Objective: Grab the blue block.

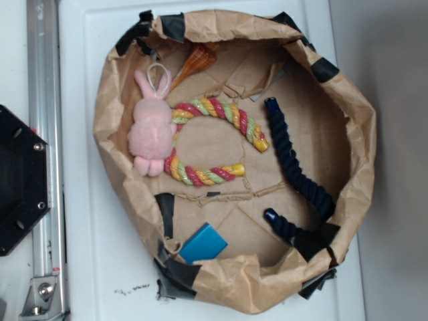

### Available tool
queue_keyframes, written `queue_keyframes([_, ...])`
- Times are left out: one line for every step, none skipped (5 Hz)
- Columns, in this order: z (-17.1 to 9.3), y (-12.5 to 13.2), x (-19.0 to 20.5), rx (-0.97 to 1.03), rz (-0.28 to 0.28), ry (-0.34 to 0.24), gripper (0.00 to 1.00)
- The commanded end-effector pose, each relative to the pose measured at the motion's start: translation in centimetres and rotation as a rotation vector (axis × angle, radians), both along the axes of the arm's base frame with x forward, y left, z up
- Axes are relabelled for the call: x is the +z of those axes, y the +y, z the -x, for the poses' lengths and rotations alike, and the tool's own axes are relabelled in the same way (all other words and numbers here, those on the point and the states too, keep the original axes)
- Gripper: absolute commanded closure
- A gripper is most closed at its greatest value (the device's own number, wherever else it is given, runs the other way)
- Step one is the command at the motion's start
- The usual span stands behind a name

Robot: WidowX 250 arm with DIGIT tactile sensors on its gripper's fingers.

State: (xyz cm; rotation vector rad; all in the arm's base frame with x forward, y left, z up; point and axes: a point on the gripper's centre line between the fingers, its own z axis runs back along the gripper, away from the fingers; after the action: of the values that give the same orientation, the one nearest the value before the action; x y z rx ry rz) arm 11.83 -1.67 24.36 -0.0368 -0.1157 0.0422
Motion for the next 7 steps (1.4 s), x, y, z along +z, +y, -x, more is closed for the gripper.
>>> queue_keyframes([0.0,0.0,0.0,0.0,0.0,0.0,0.0])
queue_keyframes([-5.0,-0.2,-3.5,0.135,0.05,0.043,0.0])
queue_keyframes([-9.7,-0.6,-6.4,0.275,0.094,0.138,0.0])
queue_keyframes([-12.4,-1.0,-9.5,0.428,0.153,0.266,0.0])
queue_keyframes([-12.9,-0.7,-12.3,0.515,0.156,0.367,0.0])
queue_keyframes([-13.1,0.5,-14.3,0.586,0.171,0.433,0.0])
queue_keyframes([-13.1,1.7,-15.0,0.638,0.19,0.449,0.0])
